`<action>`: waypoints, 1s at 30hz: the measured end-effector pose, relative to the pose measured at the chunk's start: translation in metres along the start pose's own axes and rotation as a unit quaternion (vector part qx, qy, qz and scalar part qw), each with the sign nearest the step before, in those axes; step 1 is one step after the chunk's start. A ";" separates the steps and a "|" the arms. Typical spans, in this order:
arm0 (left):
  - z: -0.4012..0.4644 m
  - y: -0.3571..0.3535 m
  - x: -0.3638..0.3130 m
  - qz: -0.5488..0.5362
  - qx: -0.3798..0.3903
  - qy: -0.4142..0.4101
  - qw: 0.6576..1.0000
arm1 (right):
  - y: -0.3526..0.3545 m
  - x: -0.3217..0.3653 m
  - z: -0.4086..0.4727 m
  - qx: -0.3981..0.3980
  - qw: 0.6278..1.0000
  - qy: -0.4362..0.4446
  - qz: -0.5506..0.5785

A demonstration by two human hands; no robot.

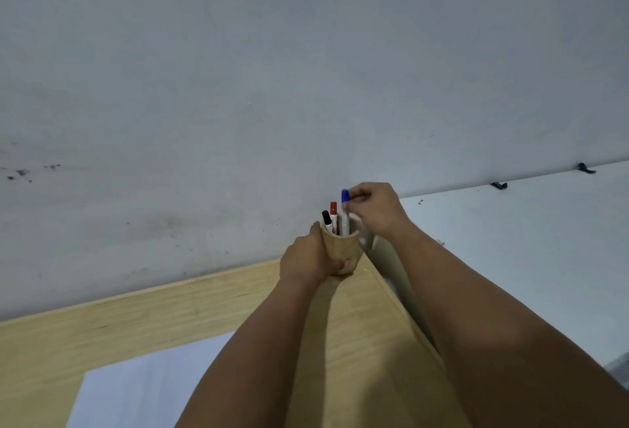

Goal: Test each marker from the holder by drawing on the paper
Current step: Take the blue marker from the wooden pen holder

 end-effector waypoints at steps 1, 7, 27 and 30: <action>-0.004 0.006 0.000 0.017 -0.005 0.001 1.000 | 0.009 0.012 -0.003 -0.024 1.000 0.014 0.011; -0.047 0.087 0.000 0.069 -0.079 0.012 0.994 | 0.041 0.099 -0.043 -0.085 0.987 0.086 0.104; -0.307 0.221 0.199 -0.127 -0.046 0.123 0.983 | -0.252 0.128 -0.299 0.346 0.930 0.034 0.115; -0.323 0.226 0.209 -0.161 -0.056 0.114 0.979 | -0.268 0.137 -0.312 0.349 0.930 0.048 0.108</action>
Point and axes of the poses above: each hand's wrist, its own z-axis towards the middle knuckle, its own y-axis out of the back of the hand, x = y × z, the point moved 9 cm from there along z, towards the middle knuckle, and after that the axes turned 2 degrees about x, right-handed, at the moved point
